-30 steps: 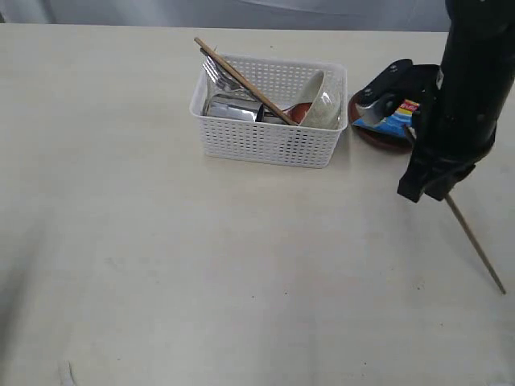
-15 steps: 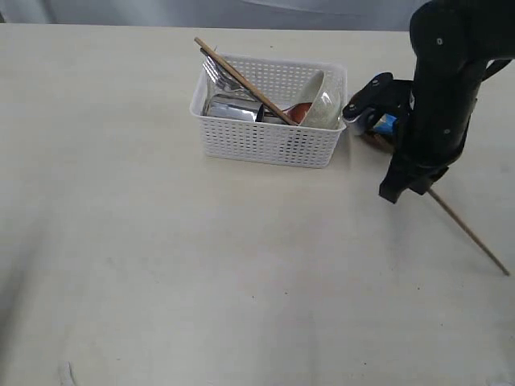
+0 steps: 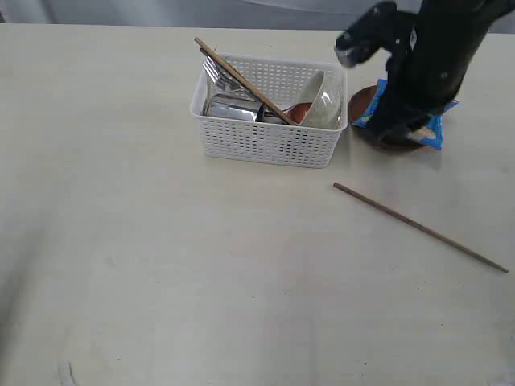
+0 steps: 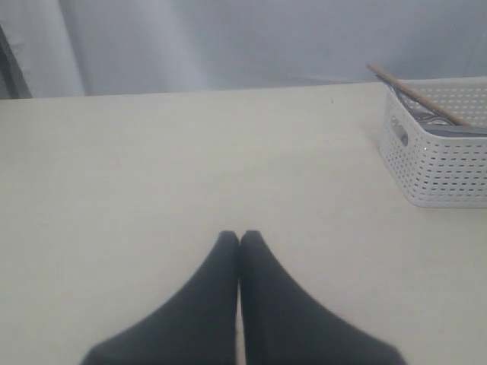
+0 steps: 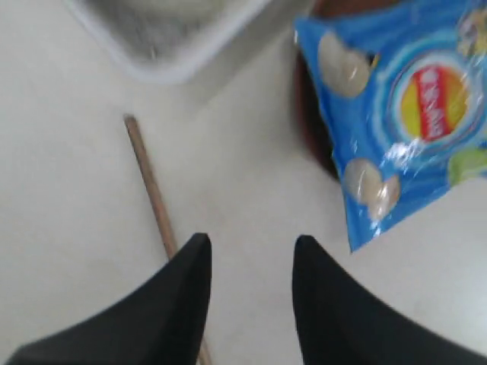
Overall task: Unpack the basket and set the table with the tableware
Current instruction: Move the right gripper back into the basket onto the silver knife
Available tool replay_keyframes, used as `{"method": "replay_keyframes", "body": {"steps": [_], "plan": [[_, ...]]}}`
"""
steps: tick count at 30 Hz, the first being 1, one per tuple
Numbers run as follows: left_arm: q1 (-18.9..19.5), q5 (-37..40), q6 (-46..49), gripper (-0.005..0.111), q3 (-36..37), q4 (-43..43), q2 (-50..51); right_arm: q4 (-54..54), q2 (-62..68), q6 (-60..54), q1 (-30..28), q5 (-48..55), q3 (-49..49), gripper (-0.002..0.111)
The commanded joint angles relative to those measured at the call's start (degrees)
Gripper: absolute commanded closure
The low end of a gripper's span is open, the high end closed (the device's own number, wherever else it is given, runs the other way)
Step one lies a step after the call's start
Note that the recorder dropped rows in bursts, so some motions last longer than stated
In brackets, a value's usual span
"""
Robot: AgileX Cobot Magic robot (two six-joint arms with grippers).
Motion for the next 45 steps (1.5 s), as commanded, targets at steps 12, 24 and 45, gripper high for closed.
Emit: {"method": "replay_keyframes", "body": {"steps": [12,24,45], "plan": [[-0.43,-0.18,0.00,0.107,0.11,0.21,-0.21,21.79,14.61,1.94,10.26,-8.16,-26.99,0.058],[-0.43,-0.18,0.00,0.107,0.11,0.21,-0.21,1.97,31.69,13.28,12.27,-9.04,-38.63,0.058],[-0.43,-0.18,0.00,0.107,0.11,0.21,-0.21,-6.83,37.09,22.46,12.27,-16.65,-38.63,0.064]]}}
